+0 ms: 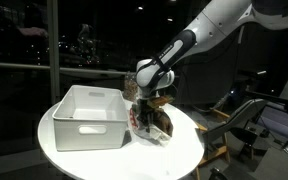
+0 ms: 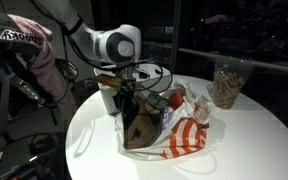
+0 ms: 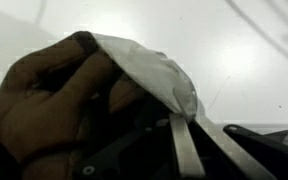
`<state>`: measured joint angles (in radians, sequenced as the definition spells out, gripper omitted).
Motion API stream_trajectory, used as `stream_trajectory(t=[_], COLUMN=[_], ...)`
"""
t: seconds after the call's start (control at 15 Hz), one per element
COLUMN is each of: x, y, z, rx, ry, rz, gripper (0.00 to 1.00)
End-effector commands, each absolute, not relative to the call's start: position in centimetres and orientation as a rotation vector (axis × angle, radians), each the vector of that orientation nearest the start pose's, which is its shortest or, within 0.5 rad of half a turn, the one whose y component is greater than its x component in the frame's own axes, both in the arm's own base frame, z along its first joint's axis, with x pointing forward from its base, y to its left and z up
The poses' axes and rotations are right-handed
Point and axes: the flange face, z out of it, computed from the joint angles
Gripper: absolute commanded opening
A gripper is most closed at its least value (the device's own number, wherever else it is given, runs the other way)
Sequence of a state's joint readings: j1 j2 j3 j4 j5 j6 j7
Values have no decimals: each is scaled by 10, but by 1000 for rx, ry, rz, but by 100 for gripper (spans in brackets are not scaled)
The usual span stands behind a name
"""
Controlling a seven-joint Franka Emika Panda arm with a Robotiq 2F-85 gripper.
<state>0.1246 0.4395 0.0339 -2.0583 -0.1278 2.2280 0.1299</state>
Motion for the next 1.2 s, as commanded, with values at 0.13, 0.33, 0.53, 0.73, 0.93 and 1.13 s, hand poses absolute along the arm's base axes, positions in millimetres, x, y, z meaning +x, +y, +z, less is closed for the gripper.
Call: stream_trajectory(t=[0.13,0.33,0.53,0.73,0.93,1.13], x=[572,577,578,579,584,583], y=[81,76,70,69,78,91], z=[241,269,299,328,332,323], rx=[-3261,-3345,-3425,-3443,-3385,-3313], ry=[45,140,229,236,115,-117], rz=[406,260,105,-70,-61,-19], gripper=[1,2,2,2,1,1])
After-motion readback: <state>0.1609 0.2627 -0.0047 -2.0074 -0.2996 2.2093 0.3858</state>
